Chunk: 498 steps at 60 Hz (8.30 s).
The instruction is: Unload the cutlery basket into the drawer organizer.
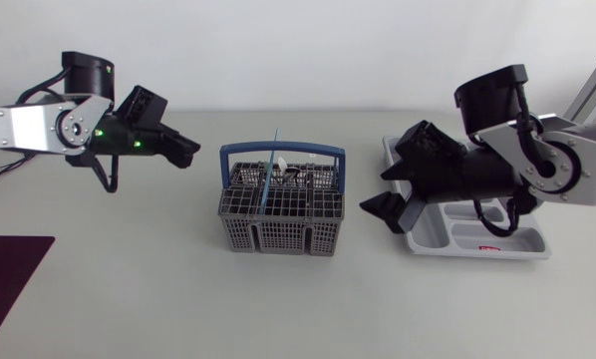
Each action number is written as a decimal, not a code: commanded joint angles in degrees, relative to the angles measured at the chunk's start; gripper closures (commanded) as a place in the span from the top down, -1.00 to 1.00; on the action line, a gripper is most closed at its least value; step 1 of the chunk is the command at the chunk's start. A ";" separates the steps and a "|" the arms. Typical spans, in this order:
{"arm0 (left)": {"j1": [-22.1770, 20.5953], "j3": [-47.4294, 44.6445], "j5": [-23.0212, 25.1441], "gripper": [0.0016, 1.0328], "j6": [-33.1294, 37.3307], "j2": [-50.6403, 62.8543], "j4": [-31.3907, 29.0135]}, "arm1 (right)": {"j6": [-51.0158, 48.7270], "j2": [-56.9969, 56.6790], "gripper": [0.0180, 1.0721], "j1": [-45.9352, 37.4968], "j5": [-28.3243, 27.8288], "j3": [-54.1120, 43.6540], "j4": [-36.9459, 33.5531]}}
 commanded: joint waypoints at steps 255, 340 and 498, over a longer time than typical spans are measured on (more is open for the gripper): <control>5.66 4.35 41.28 -0.26 31.30 -3.75 -42.19 | 3.21 3.72 0.65 5.85 -2.02 -0.02 4.73; -2.60 7.60 38.21 -0.26 22.16 1.00 -40.26 | 3.39 -3.13 0.66 6.11 -3.60 -6.70 2.79; 8.39 3.82 39.00 -0.80 30.16 -11.92 -46.85 | 5.67 -6.65 0.66 9.19 -3.51 -11.44 4.64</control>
